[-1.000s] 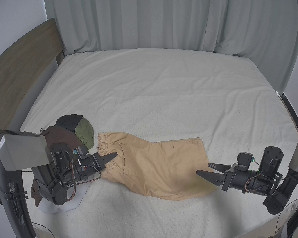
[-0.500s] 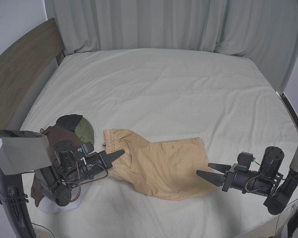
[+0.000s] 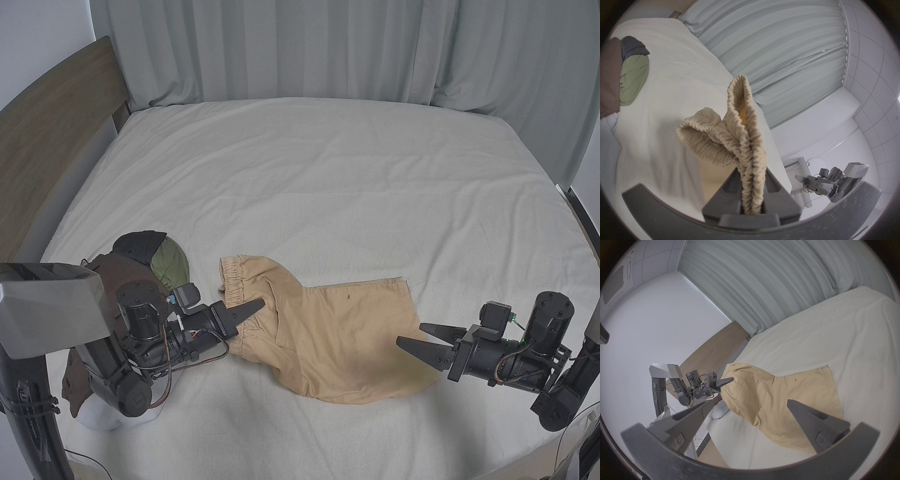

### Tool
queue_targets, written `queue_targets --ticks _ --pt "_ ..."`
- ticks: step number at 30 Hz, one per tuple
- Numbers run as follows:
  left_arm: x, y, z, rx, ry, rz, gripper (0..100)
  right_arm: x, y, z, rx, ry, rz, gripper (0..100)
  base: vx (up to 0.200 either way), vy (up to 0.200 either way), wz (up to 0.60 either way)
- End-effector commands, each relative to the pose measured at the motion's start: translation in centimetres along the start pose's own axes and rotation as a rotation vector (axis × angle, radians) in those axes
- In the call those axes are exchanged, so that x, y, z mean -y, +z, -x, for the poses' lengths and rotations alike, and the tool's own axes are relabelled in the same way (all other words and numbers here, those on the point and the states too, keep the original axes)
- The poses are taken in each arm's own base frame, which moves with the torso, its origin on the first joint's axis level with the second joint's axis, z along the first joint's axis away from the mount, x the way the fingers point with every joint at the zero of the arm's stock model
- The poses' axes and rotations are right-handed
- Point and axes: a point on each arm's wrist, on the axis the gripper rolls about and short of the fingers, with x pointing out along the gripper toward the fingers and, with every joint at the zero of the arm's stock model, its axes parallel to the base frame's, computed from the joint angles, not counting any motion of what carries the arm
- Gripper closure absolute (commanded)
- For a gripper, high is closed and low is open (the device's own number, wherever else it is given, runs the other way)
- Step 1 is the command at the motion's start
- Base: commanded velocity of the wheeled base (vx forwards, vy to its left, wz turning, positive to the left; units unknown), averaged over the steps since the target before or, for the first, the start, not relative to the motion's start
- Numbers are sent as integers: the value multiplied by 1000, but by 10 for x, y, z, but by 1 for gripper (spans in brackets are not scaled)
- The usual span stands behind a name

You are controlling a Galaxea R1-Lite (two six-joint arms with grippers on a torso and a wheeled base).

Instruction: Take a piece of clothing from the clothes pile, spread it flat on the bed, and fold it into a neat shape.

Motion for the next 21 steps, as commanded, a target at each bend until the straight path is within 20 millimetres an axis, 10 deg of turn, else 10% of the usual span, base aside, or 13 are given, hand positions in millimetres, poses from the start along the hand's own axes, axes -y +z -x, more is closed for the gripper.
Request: queue_targets --ticks 1,21 --pt "4 -3 -4 -11 -17 5 100 -1 3 0 11 4 4 0 0 0 0" --pt "20 -16 -27 -45 -90 28 100 1 15 1 67 1 20 0 0 0 0"
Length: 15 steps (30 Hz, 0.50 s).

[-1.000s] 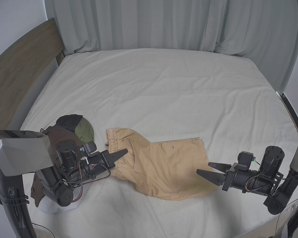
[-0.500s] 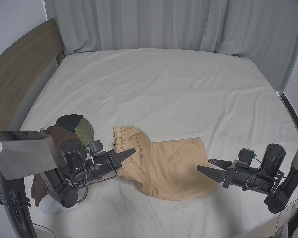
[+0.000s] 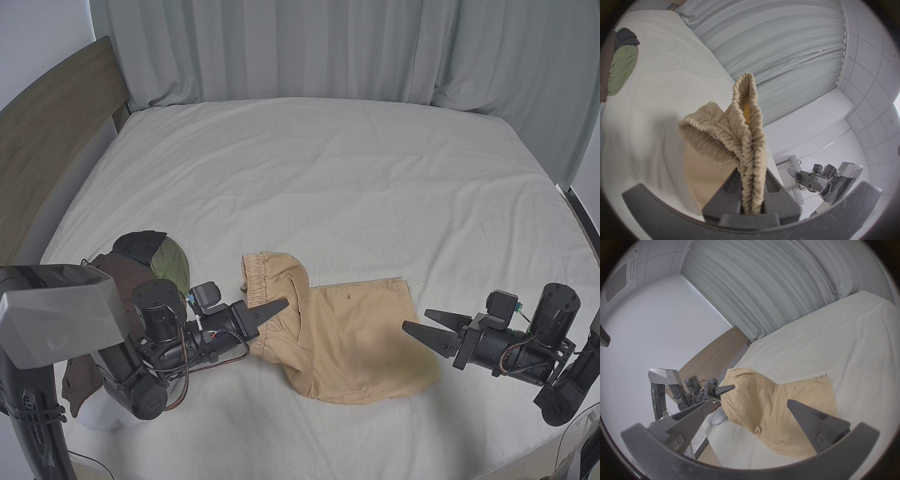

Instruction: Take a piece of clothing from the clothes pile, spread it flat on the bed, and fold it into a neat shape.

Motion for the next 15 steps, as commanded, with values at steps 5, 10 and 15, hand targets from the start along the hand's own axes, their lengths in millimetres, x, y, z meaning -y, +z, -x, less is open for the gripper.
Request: queue_targets --ticks 5,10,15 --pt "-2 -11 -18 -4 -4 0 100 -2 8 1 34 7 -3 0 0 0 0" --pt "-1 -16 -27 -6 -13 -2 100 -3 12 1 52 14 -18 0 0 0 0" --pt "8 -20 -37 -8 -45 43 100 -1 16 3 71 6 -16 0 0 0 0"
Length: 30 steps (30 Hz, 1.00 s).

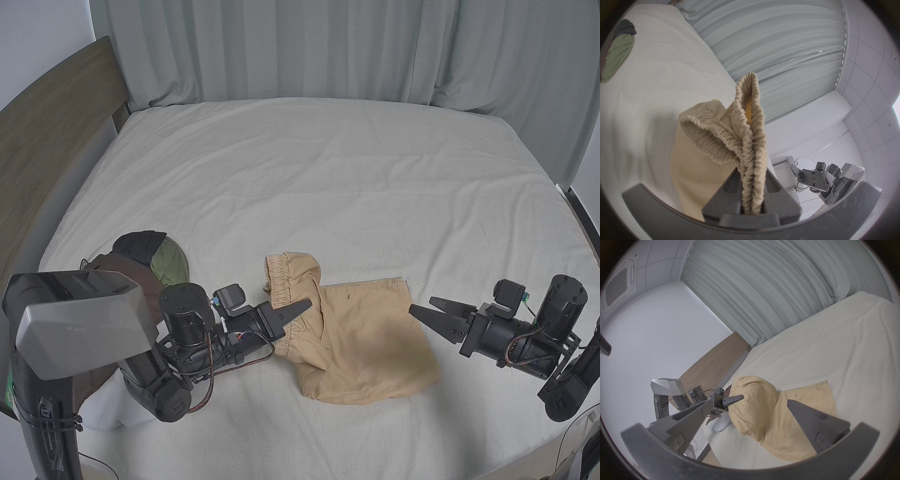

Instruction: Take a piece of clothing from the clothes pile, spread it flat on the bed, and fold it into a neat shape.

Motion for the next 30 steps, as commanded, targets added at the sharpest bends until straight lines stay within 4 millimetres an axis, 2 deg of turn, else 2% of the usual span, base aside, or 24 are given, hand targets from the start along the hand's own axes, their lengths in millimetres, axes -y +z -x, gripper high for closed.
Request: queue_targets --ticks 1,7,13,20,30 --pt "4 -6 -9 -7 -21 20 100 0 4 1 15 0 6 0 0 0 0" --pt "13 -11 -15 -24 -51 44 100 2 8 1 32 -6 13 0 0 0 0" --pt "20 -9 -24 -19 -90 115 100 4 10 0 44 -12 17 0 0 0 0" --pt "6 -27 -41 -43 -81 116 100 6 16 -1 66 -13 26 0 0 0 0" --pt "-1 -42 -56 -78 -101 120 100 8 18 -2 76 -20 27 0 0 0 0"
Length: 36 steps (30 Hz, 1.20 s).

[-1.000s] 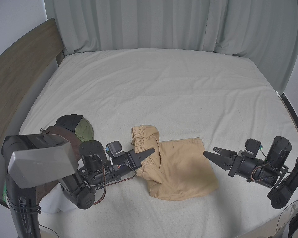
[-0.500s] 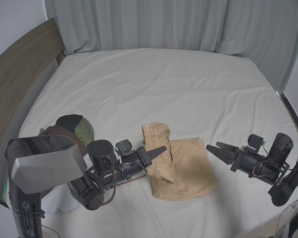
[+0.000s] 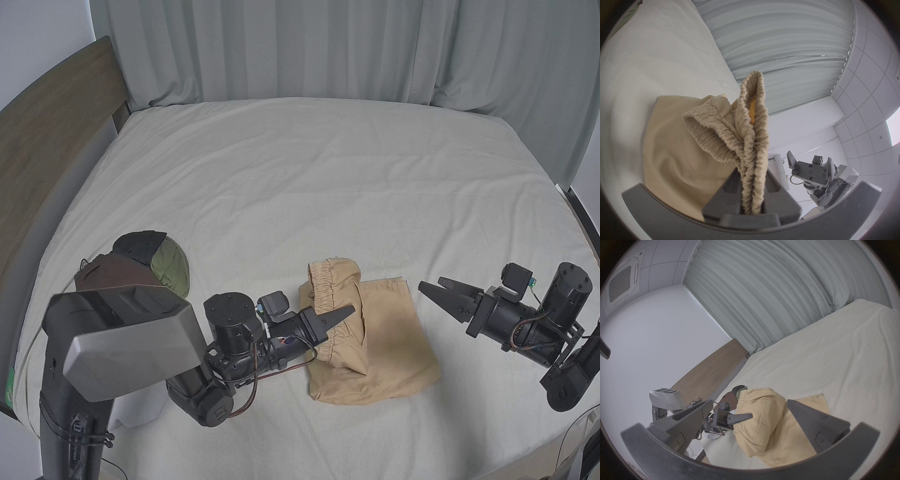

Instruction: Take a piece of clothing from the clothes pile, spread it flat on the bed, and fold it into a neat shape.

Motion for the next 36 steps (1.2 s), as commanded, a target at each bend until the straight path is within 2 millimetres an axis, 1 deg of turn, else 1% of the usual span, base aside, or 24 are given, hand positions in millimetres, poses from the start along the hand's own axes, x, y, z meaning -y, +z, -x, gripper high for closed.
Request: queue_targets --ticks 1,4,5,11,14,21,22,30,35,36 --pt "-11 -10 -8 -21 7 8 100 1 1 0 3 -2 0 0 0 0 0" --pt "-22 -17 -12 -25 24 10 100 1 1 0 3 -2 0 0 0 0 0" --pt "-25 -22 -15 -33 22 9 100 1 1 0 3 -2 0 0 0 0 0" --pt "-25 -26 -27 -34 -6 -8 100 1 1 0 3 -3 0 0 0 0 0" --pt "-24 -28 -29 -40 -12 -9 100 1 1 0 3 -3 0 0 0 0 0" --pt "-32 -32 -30 -45 2 -5 100 1 1 0 3 -3 1 0 0 0 0" --pt "-34 -33 -30 -48 5 -5 0 1 1 0 3 -3 1 0 0 0 0" --pt "-34 -29 -33 -32 -5 -33 0 1 -1 1 -3 -5 0 0 0 0 0" --pt "-28 -31 -36 -19 -10 -48 0 2 -3 1 -12 -7 -1 0 0 0 0" --pt "-25 -34 -37 -26 -15 -62 0 2 -3 1 -14 -8 -1 0 0 0 0"
